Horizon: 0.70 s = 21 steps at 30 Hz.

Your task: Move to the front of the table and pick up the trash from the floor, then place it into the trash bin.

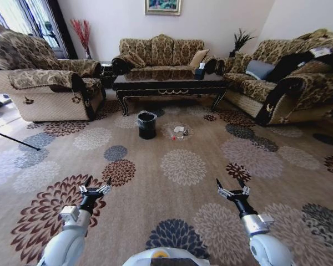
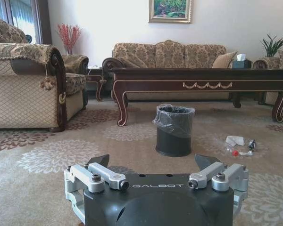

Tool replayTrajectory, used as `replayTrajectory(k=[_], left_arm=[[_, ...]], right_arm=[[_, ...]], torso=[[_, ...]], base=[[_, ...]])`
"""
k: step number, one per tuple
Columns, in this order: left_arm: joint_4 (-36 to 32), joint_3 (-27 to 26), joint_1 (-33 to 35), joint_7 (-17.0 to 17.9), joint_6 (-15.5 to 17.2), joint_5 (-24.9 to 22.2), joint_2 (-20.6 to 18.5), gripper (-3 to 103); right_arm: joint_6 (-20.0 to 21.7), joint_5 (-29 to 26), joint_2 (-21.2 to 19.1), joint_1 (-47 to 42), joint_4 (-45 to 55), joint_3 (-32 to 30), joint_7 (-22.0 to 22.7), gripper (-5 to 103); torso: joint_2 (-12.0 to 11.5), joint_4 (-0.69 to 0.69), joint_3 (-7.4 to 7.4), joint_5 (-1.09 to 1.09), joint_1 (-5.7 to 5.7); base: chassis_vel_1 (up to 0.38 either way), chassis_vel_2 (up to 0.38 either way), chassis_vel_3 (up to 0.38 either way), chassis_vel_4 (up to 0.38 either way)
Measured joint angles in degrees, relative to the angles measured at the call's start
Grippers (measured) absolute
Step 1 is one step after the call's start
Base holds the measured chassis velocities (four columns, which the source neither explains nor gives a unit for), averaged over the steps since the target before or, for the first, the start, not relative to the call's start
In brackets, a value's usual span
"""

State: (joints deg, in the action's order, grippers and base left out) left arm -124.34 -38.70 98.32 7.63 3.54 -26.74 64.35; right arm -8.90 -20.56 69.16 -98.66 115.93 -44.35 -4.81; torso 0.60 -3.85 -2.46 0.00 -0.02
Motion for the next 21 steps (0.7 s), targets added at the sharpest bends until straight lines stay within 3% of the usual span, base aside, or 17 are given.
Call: replayTrajectory(k=[8,21], left_arm=[[-0.09,0.28,0.2,0.31,-0.16,-0.01,0.3,100],[0.36,0.5,-0.12,1.3,-3.05,-0.35,0.54,100]], right_arm=[[-0.06,0.01,0.07,-0.22,0.22,-0.08,-0.05,100],[-0.53,0.45,0.21,-0.23,-0.21,0.26,-0.85,100]], torso=[[-0.62,0.0,1.19,0.0,0.01],[-0.62,0.0,1.08,0.0,0.02]], base=[[0.0,0.0,0.0,0.0],[0.0,0.0,0.0,0.0]])
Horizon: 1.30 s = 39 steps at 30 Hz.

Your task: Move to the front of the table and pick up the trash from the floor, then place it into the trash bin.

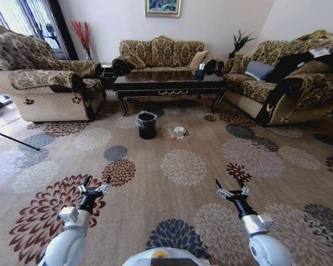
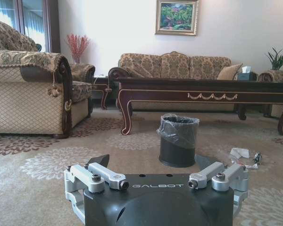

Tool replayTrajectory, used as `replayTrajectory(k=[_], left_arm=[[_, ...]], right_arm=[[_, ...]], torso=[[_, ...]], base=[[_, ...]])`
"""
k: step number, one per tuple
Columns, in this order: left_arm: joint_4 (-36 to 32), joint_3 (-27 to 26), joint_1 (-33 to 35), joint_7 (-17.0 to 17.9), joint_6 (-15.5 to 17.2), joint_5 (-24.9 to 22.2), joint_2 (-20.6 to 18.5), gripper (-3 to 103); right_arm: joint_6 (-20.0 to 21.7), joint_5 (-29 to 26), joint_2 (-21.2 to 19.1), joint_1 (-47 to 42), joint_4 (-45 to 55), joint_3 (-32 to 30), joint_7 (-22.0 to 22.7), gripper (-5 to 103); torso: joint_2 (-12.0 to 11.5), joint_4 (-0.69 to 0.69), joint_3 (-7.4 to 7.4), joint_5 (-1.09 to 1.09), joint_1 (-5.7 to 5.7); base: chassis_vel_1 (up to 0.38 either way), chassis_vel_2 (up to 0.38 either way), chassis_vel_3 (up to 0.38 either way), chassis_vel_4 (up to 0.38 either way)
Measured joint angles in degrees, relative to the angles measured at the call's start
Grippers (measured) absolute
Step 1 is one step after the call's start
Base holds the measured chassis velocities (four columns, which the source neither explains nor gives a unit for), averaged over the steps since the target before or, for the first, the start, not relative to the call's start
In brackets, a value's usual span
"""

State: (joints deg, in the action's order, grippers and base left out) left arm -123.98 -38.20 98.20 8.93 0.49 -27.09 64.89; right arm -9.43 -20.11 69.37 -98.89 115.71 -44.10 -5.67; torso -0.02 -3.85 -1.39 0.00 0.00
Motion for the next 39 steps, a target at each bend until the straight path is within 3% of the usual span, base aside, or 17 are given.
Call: replayTrajectory(k=[39], left_arm=[[0.52,0.35,-0.42,-0.26,-0.63,0.54,0.41,100]], right_arm=[[-0.06,0.09,-0.2,-0.39,0.42,0.25,-0.81,100]], torso=[[-0.01,0.0,-0.38,0.0,0.0]], base=[[-0.109,0.11,0.107,-0.111]])
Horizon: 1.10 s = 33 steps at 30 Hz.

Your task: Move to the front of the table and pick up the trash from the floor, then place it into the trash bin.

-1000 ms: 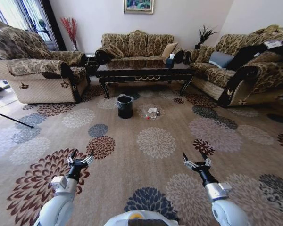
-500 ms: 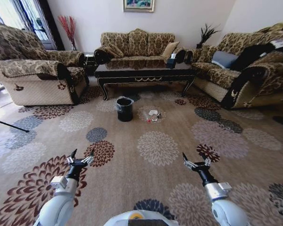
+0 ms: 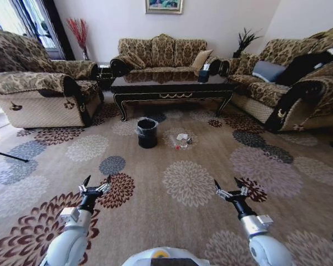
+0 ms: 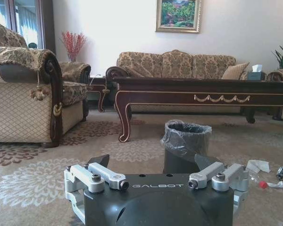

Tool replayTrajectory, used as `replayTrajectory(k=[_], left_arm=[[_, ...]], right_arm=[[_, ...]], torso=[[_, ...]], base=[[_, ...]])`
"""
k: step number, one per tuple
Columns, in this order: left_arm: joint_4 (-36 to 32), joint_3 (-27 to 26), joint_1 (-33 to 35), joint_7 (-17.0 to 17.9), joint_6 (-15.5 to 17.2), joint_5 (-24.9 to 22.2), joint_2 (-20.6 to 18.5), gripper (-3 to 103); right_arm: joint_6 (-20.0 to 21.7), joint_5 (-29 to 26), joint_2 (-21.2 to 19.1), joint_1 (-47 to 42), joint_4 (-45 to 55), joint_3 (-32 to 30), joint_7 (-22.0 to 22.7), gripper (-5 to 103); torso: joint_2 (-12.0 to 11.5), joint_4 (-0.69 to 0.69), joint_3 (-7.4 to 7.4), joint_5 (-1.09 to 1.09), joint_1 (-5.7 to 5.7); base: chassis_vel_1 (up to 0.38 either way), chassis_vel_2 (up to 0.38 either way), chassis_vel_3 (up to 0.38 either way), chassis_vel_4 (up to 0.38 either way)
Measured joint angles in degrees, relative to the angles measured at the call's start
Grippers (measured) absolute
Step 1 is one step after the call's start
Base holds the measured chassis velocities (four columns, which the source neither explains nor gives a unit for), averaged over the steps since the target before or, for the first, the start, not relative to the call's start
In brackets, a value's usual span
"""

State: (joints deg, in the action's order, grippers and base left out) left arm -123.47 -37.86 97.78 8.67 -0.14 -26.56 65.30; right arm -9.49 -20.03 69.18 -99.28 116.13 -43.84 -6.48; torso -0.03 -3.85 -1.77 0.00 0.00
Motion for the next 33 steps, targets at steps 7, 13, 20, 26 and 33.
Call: replayTrajectory(k=[7,13,20,26,33], left_arm=[[0.1,-0.09,-0.1,-0.01,-0.05,-0.01,0.04,100],[0.18,-0.06,-0.13,-0.01,-0.05,-0.01,0.17,100],[0.23,-0.03,-0.27,0.01,0.01,-0.01,0.18,100],[0.23,-0.03,-0.23,0.05,0.06,0.02,0.28,100],[0.22,-0.37,0.02,0.06,0.07,0.02,0.47,100]], right_arm=[[-0.05,0.12,0.02,0.0,-0.12,0.21,-0.3,100],[-0.13,0.31,0.0,0.02,-0.26,0.41,-0.54,100],[-0.33,0.31,-0.03,-0.14,-0.34,0.37,-0.96,100],[-0.38,0.27,-0.03,-0.07,-0.45,0.54,-1.2,100],[-0.41,0.11,-0.12,-0.04,-0.48,0.62,-1.39,100]], torso=[[0.0,0.0,0.0,0.0,0.0],[0.0,0.0,-0.03,0.0,0.0],[0.01,0.0,-0.03,0.01,0.0],[0.02,0.0,-0.04,0.0,0.0],[0.03,0.0,-0.04,0.02,0.0]], base=[[-0.138,0.138,0.149,-0.128],[-0.179,0.179,0.171,-0.179],[-0.196,0.194,0.196,-0.181],[-0.179,0.166,0.184,-0.165],[-0.195,0.188,0.177,-0.193]])
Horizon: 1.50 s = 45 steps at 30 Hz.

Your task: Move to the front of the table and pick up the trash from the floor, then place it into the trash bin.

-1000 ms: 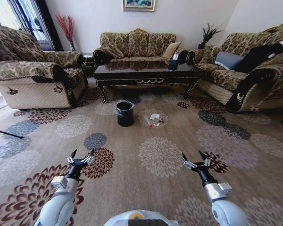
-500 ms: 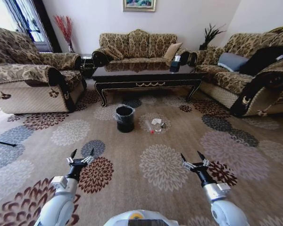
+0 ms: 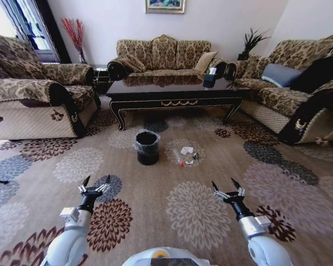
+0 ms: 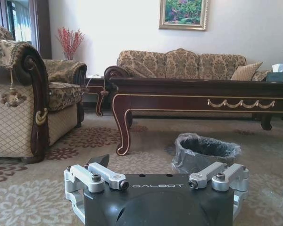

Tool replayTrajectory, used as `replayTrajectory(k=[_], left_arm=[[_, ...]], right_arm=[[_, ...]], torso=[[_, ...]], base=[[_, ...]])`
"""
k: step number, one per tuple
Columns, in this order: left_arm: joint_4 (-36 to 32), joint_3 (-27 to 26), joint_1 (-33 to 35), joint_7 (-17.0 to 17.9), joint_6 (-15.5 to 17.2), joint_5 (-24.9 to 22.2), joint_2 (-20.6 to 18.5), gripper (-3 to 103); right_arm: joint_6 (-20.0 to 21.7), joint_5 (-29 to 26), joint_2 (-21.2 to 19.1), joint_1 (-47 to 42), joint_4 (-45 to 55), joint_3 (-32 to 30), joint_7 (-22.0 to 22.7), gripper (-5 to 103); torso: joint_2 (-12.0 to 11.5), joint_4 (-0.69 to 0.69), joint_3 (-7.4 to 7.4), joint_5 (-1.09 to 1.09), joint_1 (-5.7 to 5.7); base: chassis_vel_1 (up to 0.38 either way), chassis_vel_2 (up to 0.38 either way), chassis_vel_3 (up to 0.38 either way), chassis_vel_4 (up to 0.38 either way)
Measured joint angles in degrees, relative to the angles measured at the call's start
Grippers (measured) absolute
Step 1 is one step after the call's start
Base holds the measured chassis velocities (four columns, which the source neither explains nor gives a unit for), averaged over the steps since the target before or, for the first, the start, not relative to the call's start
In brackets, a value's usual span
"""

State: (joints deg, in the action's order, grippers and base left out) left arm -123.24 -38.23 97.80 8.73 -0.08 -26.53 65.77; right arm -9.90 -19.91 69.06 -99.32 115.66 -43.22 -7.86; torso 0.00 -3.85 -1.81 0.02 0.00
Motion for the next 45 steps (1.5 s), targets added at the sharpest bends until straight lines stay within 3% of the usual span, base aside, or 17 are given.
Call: replayTrajectory(k=[45], left_arm=[[0.05,0.5,-0.84,0.7,0.63,0.49,0.04,100]], right_arm=[[-0.42,0.96,0.62,0.6,-1.65,1.09,0.11,100]], torso=[[0.03,0.0,-0.02,-0.02,0.0]], base=[[-0.199,0.2,0.201,-0.198]])
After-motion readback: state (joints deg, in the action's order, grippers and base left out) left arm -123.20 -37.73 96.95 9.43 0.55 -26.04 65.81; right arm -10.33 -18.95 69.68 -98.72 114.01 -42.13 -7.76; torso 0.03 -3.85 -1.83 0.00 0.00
